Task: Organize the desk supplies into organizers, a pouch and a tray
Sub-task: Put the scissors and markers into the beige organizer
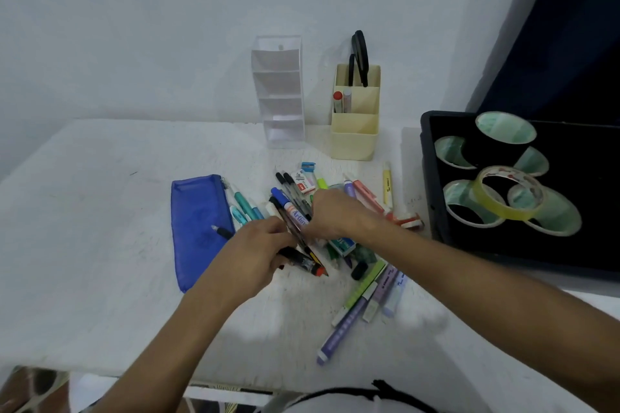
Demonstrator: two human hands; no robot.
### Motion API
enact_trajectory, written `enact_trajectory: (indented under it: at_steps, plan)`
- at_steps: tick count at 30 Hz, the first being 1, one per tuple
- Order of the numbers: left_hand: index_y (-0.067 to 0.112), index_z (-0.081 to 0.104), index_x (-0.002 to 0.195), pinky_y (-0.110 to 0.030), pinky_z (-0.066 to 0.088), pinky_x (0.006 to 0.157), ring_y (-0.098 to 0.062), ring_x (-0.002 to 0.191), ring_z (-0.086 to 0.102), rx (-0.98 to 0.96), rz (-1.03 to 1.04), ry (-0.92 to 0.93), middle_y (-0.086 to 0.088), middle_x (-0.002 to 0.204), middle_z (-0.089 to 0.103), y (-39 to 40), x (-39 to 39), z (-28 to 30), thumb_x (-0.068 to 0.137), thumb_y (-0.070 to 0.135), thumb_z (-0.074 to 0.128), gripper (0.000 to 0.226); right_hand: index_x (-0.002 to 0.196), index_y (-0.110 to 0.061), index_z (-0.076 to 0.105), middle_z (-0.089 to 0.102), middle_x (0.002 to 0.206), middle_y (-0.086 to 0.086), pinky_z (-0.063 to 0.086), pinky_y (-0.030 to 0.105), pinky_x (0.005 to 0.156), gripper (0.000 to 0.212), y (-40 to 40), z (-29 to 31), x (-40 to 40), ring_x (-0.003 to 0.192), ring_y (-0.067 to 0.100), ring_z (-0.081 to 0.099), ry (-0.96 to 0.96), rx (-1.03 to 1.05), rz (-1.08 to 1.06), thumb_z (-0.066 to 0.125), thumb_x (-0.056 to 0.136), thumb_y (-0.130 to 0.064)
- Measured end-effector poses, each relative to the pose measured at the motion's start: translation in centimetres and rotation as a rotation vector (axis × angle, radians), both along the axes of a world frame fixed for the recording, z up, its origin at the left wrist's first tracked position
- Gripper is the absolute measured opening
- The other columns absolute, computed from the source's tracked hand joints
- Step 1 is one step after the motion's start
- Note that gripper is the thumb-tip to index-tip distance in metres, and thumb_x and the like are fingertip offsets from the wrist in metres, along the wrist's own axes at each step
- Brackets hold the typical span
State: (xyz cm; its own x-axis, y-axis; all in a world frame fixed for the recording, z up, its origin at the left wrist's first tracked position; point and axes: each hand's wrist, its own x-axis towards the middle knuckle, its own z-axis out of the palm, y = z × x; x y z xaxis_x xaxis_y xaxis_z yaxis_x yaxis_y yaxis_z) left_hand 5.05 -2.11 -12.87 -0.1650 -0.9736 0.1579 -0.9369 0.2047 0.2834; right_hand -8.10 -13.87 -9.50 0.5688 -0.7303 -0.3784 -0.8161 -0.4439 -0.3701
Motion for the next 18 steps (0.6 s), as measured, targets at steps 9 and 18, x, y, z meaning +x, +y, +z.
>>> enact_trajectory:
  at_steps: [9,18]
  plan:
    - [0.012,0.07,0.099,-0.038,0.053,0.069,-0.023,0.081,0.059,-0.256,0.124,-0.02,-0.004,0.095,0.063,-2.1,2.8,3.0,0.079,0.007,0.073,0.021,0.097,-0.002,0.071,0.067,0.081,0.006,0.047,0.028,0.058,0.033,-3.5,4.7,-1.5,0.062,0.012,0.052,-0.348,0.007,-0.179,0.066,0.085,-0.032]
    - [0.018,0.051,0.103,-0.031,0.058,0.074,-0.016,0.082,0.065,-0.47,0.205,0.568,-0.005,0.095,0.059,-11.4,-0.3,10.8,0.083,0.01,0.062,0.024,0.065,-0.013,0.071,0.048,0.049,-0.012,0.037,0.022,0.054,0.015,-7.4,12.4,-7.3,0.052,0.006,0.04,-0.864,-0.194,-0.371,0.072,0.077,-0.021]
